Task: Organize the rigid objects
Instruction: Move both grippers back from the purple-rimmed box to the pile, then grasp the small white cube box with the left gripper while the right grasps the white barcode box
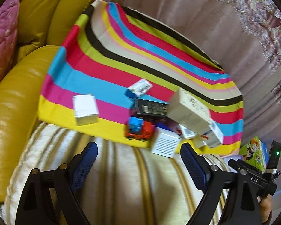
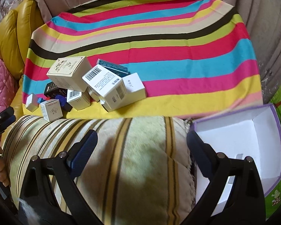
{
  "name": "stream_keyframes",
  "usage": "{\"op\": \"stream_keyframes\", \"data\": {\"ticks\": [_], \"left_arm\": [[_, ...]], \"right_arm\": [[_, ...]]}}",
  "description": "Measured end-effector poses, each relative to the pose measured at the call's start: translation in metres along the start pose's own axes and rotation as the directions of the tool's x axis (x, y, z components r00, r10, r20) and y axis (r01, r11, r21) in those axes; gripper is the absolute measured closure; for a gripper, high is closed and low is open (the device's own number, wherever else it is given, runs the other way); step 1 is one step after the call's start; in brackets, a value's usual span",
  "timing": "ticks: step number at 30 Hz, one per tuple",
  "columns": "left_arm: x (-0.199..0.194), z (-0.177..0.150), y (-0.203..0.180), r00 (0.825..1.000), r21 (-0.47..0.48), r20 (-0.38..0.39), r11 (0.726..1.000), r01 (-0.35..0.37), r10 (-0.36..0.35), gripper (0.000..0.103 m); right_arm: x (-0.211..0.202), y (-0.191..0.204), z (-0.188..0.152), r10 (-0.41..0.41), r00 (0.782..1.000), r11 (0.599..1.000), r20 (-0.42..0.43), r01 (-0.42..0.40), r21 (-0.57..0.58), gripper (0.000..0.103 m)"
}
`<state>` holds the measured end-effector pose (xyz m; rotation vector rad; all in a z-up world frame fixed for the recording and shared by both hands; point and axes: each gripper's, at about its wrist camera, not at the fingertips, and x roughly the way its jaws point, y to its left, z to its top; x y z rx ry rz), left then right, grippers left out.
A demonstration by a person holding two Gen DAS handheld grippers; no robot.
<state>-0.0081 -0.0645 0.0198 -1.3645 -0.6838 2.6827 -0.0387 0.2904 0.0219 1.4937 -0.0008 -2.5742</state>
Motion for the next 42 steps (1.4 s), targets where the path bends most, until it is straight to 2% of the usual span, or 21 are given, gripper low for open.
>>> {"op": "stream_keyframes", "data": {"ticks": [6, 12, 18, 23, 28, 32, 36, 42], "left_arm": [[0.008, 0.011, 0.018, 0.997, -0.005, -0.034, 0.998, -0.065, 0.065, 0.012], [0.024, 0.030, 0.033, 0.985, 0.005, -0.070, 0.988, -0.156, 0.156, 0.012], [0.050, 0.049, 0.052, 0.968, -0.041, -0.135, 0.975, -0.218, 0.211, 0.012], [0.064, 0.056, 0.057, 0.952, -0.032, -0.161, 0.963, -0.267, 0.259, 0.013], [0.076, 0.061, 0.063, 0.939, -0.024, -0.192, 0.956, -0.294, 0.284, 0.024], [0.085, 0.061, 0.068, 0.931, -0.024, -0.217, 0.952, -0.305, 0.293, 0.040], [0.092, 0.062, 0.070, 0.926, -0.012, -0.232, 0.951, -0.308, 0.297, 0.056], [0.088, 0.061, 0.071, 0.931, 0.003, -0.210, 0.952, -0.305, 0.299, 0.058]], "right_arm": [[0.018, 0.013, 0.015, -0.015, 1.000, 0.999, -0.023, 0.014, -0.045, 0.006], [0.039, 0.021, 0.026, -0.021, 0.998, 0.997, -0.061, 0.017, -0.073, 0.006], [0.050, 0.013, 0.038, -0.036, 0.997, 0.999, -0.063, 0.034, -0.032, 0.006], [0.058, 0.003, 0.045, -0.059, 0.995, 0.998, -0.074, 0.060, 0.011, 0.006], [0.064, -0.010, 0.048, -0.093, 0.993, 0.993, -0.078, 0.098, 0.061, 0.006], [0.063, -0.016, 0.047, -0.109, 0.991, 0.989, -0.076, 0.115, 0.091, 0.006], [0.042, -0.001, 0.045, -0.110, 0.994, 0.993, 0.010, 0.110, 0.041, 0.006], [0.039, 0.039, 0.044, -0.064, 0.998, 0.997, 0.011, 0.065, -0.038, 0.006]]}}
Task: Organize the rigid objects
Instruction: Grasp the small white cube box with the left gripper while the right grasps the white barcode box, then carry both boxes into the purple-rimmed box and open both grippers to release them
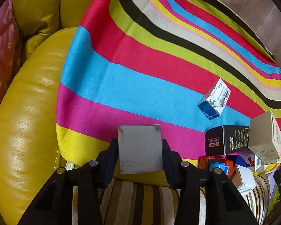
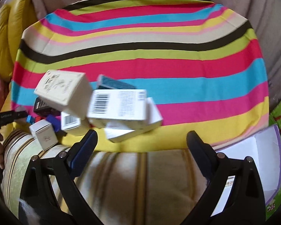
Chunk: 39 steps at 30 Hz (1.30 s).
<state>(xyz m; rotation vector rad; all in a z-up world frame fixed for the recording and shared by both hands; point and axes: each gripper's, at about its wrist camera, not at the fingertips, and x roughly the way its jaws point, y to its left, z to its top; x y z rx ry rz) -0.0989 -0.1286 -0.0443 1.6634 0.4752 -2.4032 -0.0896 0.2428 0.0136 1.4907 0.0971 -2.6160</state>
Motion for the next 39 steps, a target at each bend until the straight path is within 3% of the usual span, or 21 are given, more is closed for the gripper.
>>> {"op": "stream_keyframes", "data": {"ticks": [6, 15, 18, 25, 27, 29, 31, 39], "left_arm": [[-0.020, -0.007, -0.008, 0.996, 0.037, 0.093, 0.999, -0.007, 0.004, 0.059], [-0.034, -0.015, -0.003, 0.991, 0.044, 0.135, 0.999, -0.001, -0.005, 0.059], [-0.026, -0.001, -0.018, 0.989, 0.049, 0.148, 0.999, -0.006, -0.002, 0.059], [-0.040, -0.009, -0.028, 0.979, 0.052, 0.201, 0.999, 0.001, -0.012, 0.059], [-0.043, -0.010, -0.031, 0.977, 0.053, 0.212, 0.999, 0.007, -0.018, 0.059], [-0.050, -0.012, -0.036, 0.973, 0.058, 0.231, 0.998, 0.008, -0.021, 0.059], [-0.055, -0.014, -0.043, 0.968, 0.067, 0.250, 0.998, 0.013, -0.029, 0.059], [-0.070, -0.020, -0.074, 0.950, 0.091, 0.305, 0.995, 0.043, -0.069, 0.059]], "right_arm": [[-0.001, 0.016, 0.005, -0.009, 1.000, 0.999, 0.018, 0.010, -0.042, 0.006], [0.007, 0.016, 0.016, -0.030, 0.999, 0.999, 0.014, 0.031, -0.031, 0.006], [0.011, 0.015, 0.018, -0.041, 0.999, 0.999, 0.012, 0.041, -0.017, 0.006], [0.016, 0.013, 0.023, -0.063, 0.998, 0.998, 0.014, 0.063, 0.007, 0.006], [0.018, 0.013, 0.023, -0.069, 0.998, 0.998, 0.015, 0.069, 0.010, 0.010], [0.019, 0.013, 0.023, -0.065, 0.998, 0.998, 0.012, 0.065, 0.011, 0.025], [0.020, 0.013, 0.022, -0.059, 0.998, 0.998, 0.007, 0.059, 0.013, 0.030], [0.011, 0.009, 0.019, -0.053, 0.997, 0.998, 0.052, 0.051, 0.025, 0.031]]}}
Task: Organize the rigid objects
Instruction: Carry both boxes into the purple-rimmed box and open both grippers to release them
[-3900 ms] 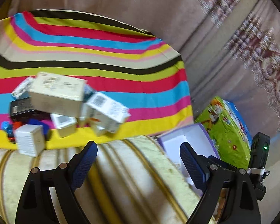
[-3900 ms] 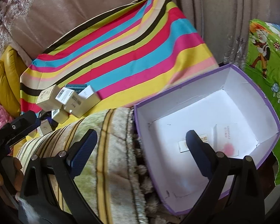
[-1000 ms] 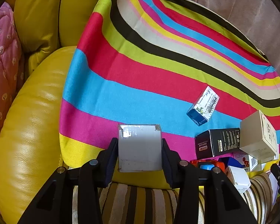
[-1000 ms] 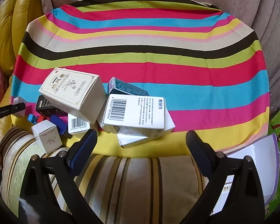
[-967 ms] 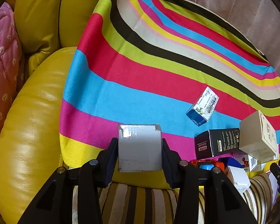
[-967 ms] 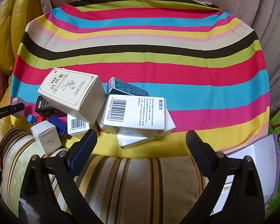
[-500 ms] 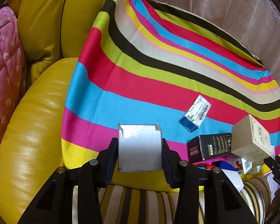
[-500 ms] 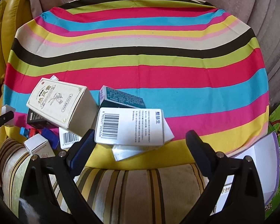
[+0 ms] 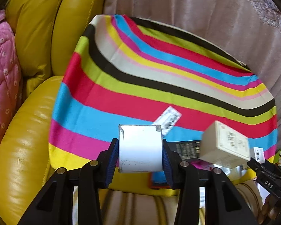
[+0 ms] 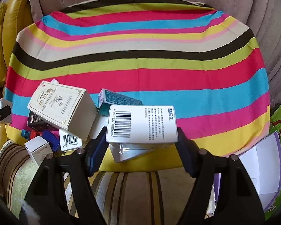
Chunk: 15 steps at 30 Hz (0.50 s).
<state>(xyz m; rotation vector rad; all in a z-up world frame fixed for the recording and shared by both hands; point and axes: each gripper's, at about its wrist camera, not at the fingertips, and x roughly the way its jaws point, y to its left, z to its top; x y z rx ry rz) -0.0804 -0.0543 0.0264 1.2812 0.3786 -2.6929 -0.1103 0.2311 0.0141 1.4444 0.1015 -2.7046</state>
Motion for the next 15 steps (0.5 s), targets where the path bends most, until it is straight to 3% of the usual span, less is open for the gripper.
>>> {"op": "stream_keyframes", "data": {"ticks": [15], "left_arm": [[-0.035, -0.017, -0.068, 0.996, 0.088, 0.065, 0.995, 0.056, -0.061, 0.059]], "right_arm": [[-0.030, -0.025, -0.014, -0.023, 0.997, 0.999, 0.071, 0.021, 0.034, 0.031]]}}
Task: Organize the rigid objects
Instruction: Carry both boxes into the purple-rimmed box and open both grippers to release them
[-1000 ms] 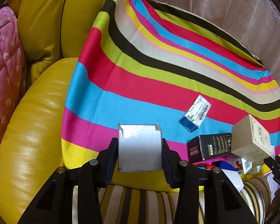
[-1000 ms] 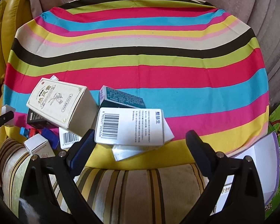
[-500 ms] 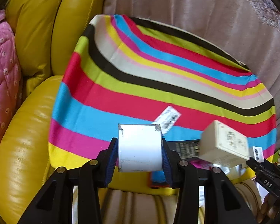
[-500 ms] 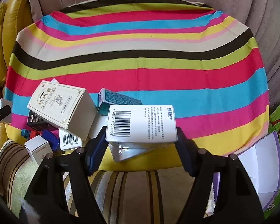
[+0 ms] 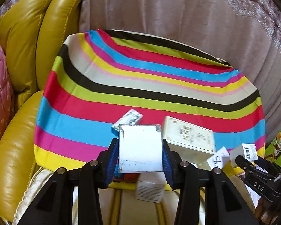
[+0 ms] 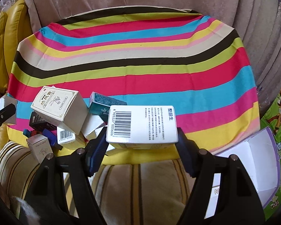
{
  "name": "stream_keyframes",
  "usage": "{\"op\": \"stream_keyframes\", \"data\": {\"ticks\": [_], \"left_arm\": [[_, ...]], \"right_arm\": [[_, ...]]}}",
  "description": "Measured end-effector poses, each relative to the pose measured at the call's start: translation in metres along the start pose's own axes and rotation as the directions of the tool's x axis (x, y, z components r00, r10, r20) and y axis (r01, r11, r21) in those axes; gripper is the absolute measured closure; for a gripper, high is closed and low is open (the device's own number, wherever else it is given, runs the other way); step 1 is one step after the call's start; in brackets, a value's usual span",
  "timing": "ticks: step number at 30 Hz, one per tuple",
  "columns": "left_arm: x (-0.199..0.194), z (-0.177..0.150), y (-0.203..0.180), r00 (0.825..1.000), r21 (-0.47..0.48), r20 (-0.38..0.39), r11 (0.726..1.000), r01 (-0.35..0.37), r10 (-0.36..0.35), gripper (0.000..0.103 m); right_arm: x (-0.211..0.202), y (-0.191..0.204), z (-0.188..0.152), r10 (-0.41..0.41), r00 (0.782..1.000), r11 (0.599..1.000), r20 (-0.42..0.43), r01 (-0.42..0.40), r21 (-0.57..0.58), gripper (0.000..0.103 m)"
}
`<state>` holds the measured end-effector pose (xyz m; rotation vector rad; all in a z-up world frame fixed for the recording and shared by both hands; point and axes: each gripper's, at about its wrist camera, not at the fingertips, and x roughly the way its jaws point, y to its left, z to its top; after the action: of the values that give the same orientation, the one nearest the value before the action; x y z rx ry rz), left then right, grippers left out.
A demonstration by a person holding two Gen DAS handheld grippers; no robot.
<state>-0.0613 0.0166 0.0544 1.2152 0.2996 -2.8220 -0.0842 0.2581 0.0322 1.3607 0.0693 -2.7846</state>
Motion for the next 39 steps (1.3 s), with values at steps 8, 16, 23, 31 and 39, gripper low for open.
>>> {"op": "stream_keyframes", "data": {"ticks": [8, 16, 23, 31, 39], "left_arm": [[-0.012, -0.012, -0.043, 0.999, 0.086, 0.004, 0.995, 0.049, -0.049, 0.059], [-0.017, -0.024, -0.081, 0.996, 0.158, -0.018, 0.983, 0.090, -0.088, 0.059], [-0.021, -0.035, -0.113, 0.992, 0.221, -0.040, 0.967, 0.126, -0.120, 0.059], [-0.019, -0.046, -0.150, 0.986, 0.295, -0.075, 0.942, 0.162, -0.146, 0.059], [-0.015, -0.056, -0.185, 0.971, 0.349, -0.141, 0.908, 0.230, -0.192, 0.059]], "right_arm": [[-0.024, -0.017, -0.009, -0.017, 0.999, 1.000, 0.040, 0.016, 0.017, 0.031], [-0.034, -0.043, -0.020, -0.016, 0.999, 0.998, 0.037, 0.013, 0.063, 0.031], [-0.041, -0.067, -0.031, -0.018, 0.999, 0.995, 0.030, 0.015, 0.097, 0.031], [-0.046, -0.106, -0.046, -0.058, 0.998, 0.989, 0.018, 0.055, 0.138, 0.031], [-0.051, -0.152, -0.062, -0.108, 0.994, 0.974, -0.007, 0.107, 0.200, 0.031]]}}
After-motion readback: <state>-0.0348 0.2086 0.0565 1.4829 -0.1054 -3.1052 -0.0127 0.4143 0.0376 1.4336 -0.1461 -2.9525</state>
